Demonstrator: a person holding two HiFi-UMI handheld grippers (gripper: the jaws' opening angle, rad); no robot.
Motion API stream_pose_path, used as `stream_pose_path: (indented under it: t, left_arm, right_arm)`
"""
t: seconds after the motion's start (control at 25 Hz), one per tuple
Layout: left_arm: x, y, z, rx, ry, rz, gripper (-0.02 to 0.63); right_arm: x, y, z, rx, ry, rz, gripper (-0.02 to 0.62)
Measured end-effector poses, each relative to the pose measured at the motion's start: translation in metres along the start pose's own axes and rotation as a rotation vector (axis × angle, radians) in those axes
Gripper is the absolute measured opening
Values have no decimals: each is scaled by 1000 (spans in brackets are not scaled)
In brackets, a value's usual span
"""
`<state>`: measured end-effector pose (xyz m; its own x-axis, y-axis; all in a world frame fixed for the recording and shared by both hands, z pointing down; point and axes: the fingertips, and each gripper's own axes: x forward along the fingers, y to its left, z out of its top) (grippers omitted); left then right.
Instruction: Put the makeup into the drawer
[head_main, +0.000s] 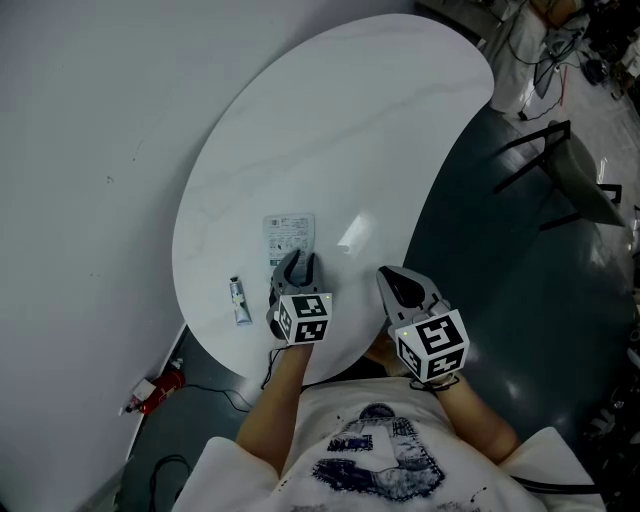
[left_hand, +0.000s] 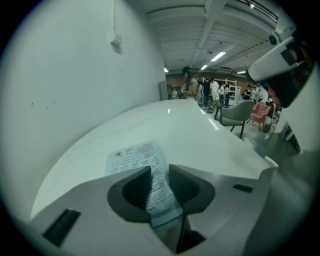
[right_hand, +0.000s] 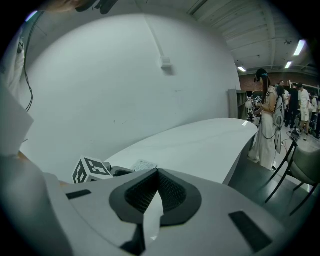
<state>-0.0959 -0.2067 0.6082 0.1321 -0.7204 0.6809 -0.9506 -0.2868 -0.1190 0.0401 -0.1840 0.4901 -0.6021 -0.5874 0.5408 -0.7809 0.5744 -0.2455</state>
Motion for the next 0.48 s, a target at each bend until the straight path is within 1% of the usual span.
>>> stream_pose_path:
  t: [0.08, 0.2, 0.48]
  left_arm:
    - [0, 3, -1, 6, -1, 9, 135]
    - [0, 8, -1, -14, 2, 17, 86]
    - [-1, 9, -1, -20, 8, 17, 75]
  right_arm:
    - [-1, -1, -2, 3, 0, -3, 20]
    - [-2, -2, -4, 7, 2, -6, 20]
    - [-4, 1, -2, 9, -6, -5, 20]
